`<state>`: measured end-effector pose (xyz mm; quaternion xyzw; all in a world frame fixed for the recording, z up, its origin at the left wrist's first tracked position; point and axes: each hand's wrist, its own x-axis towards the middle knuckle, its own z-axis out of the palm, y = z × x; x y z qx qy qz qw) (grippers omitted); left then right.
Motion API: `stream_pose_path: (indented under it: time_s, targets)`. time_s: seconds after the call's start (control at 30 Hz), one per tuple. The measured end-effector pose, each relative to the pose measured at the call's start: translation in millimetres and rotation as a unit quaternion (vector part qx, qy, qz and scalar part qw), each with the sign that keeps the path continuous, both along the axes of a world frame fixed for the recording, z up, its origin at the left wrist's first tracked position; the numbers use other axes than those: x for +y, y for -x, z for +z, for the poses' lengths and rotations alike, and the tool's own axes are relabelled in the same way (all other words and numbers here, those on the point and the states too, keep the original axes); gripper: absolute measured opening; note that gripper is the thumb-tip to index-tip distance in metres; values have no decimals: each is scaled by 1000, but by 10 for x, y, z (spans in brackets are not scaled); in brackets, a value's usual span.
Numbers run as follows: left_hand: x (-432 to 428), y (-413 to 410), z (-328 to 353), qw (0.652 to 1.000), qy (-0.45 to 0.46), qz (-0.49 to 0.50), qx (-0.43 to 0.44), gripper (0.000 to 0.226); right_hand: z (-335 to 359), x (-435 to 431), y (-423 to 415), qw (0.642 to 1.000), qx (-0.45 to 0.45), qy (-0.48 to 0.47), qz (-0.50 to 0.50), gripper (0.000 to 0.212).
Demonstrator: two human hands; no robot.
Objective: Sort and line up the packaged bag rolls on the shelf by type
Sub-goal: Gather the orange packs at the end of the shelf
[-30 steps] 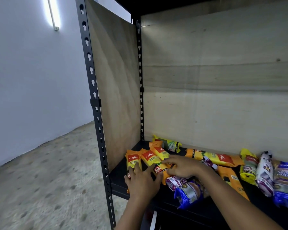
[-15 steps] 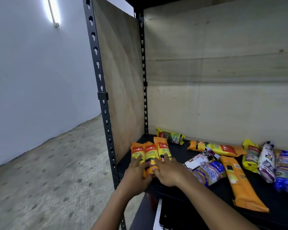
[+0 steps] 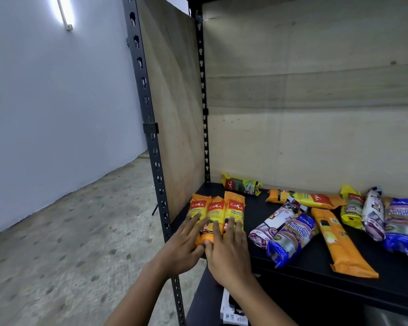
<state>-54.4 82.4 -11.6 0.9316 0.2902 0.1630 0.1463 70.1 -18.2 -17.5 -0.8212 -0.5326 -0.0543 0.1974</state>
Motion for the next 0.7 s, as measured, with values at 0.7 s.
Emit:
stream_pose_path:
  time_s: [0.7]
  targets:
    - [-161,-206,206,993,-55,-6,-100,64,550,-358,-270,983,144,-110,44,47]
